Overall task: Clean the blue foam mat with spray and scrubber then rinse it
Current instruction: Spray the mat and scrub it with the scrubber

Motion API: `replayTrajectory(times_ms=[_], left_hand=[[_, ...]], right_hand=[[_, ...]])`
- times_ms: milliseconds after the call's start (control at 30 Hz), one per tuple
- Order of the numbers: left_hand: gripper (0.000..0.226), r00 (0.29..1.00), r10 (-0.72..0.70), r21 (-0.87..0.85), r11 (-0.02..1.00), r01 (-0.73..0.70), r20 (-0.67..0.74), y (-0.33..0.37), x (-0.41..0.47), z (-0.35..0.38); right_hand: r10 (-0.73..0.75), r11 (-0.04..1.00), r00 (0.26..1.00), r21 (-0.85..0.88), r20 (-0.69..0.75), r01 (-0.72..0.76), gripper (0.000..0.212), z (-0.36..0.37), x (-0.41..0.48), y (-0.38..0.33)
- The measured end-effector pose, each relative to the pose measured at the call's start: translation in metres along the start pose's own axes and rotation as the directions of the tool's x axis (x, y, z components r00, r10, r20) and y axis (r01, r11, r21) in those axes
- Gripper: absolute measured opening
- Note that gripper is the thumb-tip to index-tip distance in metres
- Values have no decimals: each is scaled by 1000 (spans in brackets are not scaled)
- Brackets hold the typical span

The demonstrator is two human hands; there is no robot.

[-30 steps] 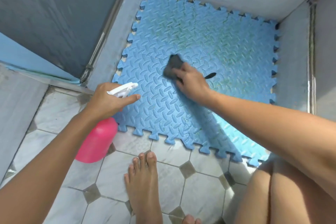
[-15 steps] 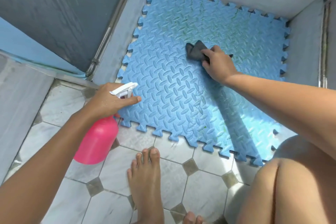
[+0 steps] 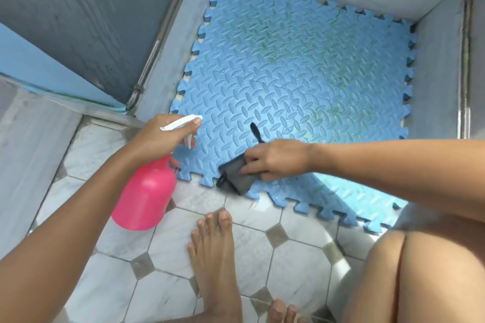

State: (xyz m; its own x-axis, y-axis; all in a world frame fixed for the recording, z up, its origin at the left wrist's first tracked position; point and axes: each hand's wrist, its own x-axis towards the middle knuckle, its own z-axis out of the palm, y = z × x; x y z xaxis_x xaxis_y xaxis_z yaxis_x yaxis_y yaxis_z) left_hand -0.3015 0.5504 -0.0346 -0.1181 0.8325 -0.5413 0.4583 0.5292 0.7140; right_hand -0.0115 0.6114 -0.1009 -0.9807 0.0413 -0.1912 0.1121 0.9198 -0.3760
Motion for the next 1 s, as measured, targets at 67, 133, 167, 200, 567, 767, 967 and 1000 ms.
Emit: replayTrajectory(times_ms=[67, 133, 167, 200, 567, 767, 967, 1000], left_hand=[[46, 998, -13, -47, 999, 16, 69, 13, 1, 3], [46, 995, -3, -34, 999, 7, 103, 30, 6, 8], [46, 994, 5, -20, 1000, -3, 108, 41, 11, 12], [45, 994, 18, -8, 1000, -17, 112, 52, 16, 18], [58, 916, 264, 381, 847, -369, 301, 117, 82, 134], [57, 904, 307, 367, 838, -405, 296, 126, 92, 146], [68, 926, 278, 303, 887, -349, 255, 127, 92, 126], [74, 939, 271, 330, 885, -330, 211, 124, 93, 123]], right_hand=[[176, 984, 983, -14, 47, -175, 46, -20, -27, 31], [335, 942, 937, -39, 100, -333, 47, -36, -62, 60], [419, 908, 901, -53, 113, -415, 47, -39, -83, 74], [512, 859, 853, -45, 103, -510, 47, -41, -105, 86], [994, 83, 43, 445, -98, -892, 53, 4, -226, 135], [990, 73, -1, 518, -141, -853, 45, 9, -228, 135], [977, 71, -42, 504, -210, -861, 41, 10, -221, 131], [975, 101, -15, 497, -223, -862, 42, 8, -215, 129]])
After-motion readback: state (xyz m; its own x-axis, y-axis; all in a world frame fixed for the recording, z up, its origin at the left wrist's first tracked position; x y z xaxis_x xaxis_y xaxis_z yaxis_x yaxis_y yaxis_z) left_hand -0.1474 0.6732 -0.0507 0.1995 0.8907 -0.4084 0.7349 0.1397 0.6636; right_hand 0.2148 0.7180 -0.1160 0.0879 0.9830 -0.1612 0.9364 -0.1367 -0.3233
